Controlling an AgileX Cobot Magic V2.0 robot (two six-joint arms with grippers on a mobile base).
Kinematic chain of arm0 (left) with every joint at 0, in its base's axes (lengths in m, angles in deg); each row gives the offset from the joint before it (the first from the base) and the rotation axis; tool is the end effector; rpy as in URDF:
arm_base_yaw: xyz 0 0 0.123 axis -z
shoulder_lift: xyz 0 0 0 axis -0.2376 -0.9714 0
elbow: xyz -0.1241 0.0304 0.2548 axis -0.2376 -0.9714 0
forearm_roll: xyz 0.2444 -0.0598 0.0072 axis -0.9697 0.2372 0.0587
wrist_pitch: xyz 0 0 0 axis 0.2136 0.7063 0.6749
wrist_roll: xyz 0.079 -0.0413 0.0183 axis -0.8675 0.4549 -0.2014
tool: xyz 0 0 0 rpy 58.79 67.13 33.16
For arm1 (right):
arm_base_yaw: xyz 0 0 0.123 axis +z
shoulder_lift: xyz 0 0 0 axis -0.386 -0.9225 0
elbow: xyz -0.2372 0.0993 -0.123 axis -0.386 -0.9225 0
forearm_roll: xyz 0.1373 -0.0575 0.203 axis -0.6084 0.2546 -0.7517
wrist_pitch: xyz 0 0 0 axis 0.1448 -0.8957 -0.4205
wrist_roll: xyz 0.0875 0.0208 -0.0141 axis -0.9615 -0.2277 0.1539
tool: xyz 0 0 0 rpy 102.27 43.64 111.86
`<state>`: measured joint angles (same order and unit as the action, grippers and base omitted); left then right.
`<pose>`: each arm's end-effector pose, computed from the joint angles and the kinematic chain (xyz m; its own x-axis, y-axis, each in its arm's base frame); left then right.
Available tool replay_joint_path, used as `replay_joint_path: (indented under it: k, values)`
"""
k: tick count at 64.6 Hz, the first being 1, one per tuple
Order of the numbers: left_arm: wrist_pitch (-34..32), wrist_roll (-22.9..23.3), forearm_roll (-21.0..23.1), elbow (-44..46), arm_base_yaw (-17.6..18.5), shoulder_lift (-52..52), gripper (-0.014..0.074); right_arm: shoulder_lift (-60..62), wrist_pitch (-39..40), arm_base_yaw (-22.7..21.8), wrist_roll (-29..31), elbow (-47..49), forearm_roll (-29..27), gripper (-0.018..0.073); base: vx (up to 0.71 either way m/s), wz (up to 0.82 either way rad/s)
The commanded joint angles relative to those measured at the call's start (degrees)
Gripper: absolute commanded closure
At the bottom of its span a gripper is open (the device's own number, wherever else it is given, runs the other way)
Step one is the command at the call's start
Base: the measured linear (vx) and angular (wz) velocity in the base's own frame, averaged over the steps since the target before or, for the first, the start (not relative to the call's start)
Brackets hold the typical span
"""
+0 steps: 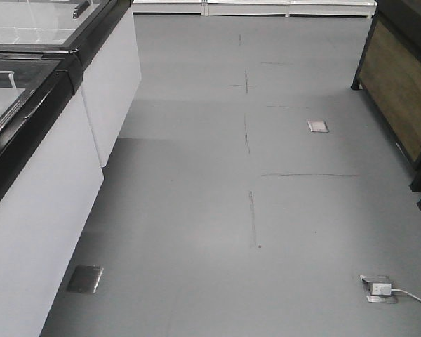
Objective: Left arm holds basket, right arm returns cookies
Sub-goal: 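Lift the light-blue basket by its handle with the left gripper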
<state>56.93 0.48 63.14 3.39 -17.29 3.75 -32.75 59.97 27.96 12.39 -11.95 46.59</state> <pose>0.1817 -0.0078 0.3614 -0.4654 -0.6716 -0.5764 -0.2472 0.7240 -0.6440 0.0566 0.0041 0.1955 -0.0305 0.0179 -0.9994 -0.0790 0.9967 0.0202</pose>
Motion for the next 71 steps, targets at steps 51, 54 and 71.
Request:
replay_joint_path:
  k: [51, 54, 71]
  values:
    - [17.8, -32.8, 46.6, 24.0, -49.9, -18.3, 0.0164, 0.7, 4.3, 0.1, 0.1, -0.2, 0.5, 0.0567, 0.0, 0.0]
    - [17.4, -33.3, 47.8, 24.0, -51.2, -19.2, 0.0164, 0.7, 4.3, 0.1, 0.1, -0.2, 0.5, 0.0567, 0.0, 0.0]
    - [17.9, -33.5, 52.3, 24.0, -58.0, -24.8, 0.0162, 0.7, 4.3, 0.1, 0.1, -0.2, 0.5, 0.0567, 0.0, 0.0]
